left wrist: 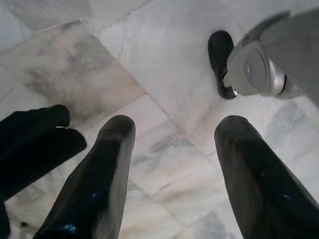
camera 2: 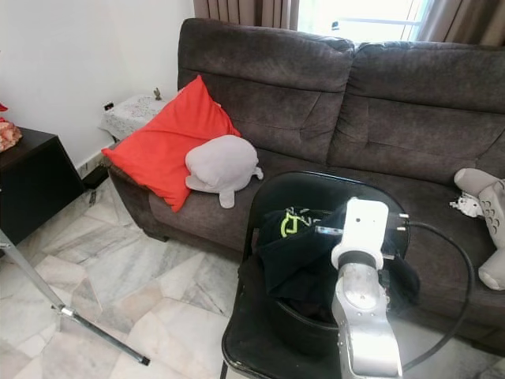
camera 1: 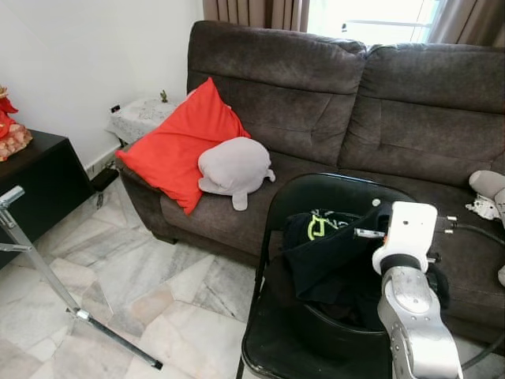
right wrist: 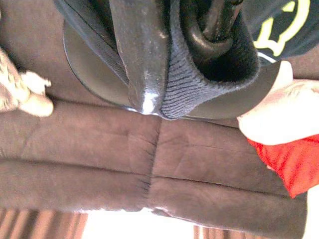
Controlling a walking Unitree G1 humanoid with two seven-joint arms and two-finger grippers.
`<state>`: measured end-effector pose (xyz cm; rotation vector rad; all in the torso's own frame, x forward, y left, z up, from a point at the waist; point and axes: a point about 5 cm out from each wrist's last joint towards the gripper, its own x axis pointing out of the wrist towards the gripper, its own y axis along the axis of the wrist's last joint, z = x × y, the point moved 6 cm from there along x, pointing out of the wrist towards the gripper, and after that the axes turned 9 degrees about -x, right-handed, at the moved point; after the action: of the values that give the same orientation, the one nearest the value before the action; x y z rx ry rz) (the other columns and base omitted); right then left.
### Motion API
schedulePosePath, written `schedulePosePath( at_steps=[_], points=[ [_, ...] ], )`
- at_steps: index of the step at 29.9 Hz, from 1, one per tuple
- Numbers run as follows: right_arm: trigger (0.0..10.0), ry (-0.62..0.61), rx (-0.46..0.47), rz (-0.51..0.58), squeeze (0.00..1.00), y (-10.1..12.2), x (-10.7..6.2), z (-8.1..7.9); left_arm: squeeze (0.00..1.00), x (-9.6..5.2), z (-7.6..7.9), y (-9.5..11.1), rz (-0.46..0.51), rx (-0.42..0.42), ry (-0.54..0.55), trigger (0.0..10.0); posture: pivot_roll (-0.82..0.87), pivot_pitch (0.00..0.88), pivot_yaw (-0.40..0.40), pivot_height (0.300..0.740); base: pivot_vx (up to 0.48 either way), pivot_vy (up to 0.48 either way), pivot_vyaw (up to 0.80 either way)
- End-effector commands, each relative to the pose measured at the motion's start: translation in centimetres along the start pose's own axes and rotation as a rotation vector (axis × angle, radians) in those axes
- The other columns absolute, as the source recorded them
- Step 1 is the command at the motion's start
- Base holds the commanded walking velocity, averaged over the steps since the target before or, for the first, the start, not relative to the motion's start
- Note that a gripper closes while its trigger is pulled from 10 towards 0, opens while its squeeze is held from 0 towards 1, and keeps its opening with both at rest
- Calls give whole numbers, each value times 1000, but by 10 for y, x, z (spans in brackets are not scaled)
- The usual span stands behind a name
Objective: Hang hanger
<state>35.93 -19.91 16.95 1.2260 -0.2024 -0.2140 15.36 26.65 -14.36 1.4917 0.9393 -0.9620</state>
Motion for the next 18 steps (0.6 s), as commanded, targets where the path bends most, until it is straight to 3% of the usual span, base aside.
schedulePosePath(
  at_steps=[1, 6, 11, 16, 17, 18],
  points=[
    [10000, 21, -38, 53, 0, 13, 1, -10, 0, -2, -7, -12, -34, 8, 17, 10000, 27, 0, 50, 740, 0, 0, 800],
    [10000, 34, -51, 59, 0, 14, 1, -13, 0, -2, -7, -12, -34, 5, 19, 10000, 24, 0, 50, 740, 0, 0, 800],
    [10000, 69, -97, 128, 0, 28, 0, -23, 0, -2, -7, -12, -34, 5, 19, 10000, 24, 0, 50, 740, 0, 0, 800],
    [10000, 184, -124, 282, 0, 64, -7, -56, 0, -2, -7, -12, -34, 6, 23, 10000, 25, 0, 51, 740, 0, 0, 800],
    [10000, 234, -119, 337, 0, 78, -12, -68, 0, -2, -8, -12, -33, 6, 24, 10000, 28, 0, 52, 740, 0, 0, 800],
    [10000, 234, -119, 337, 0, 78, -12, -68, 0, -2, -8, -12, -33, 6, 24, 10000, 28, 0, 52, 740, 0, 0, 800]
  ],
)
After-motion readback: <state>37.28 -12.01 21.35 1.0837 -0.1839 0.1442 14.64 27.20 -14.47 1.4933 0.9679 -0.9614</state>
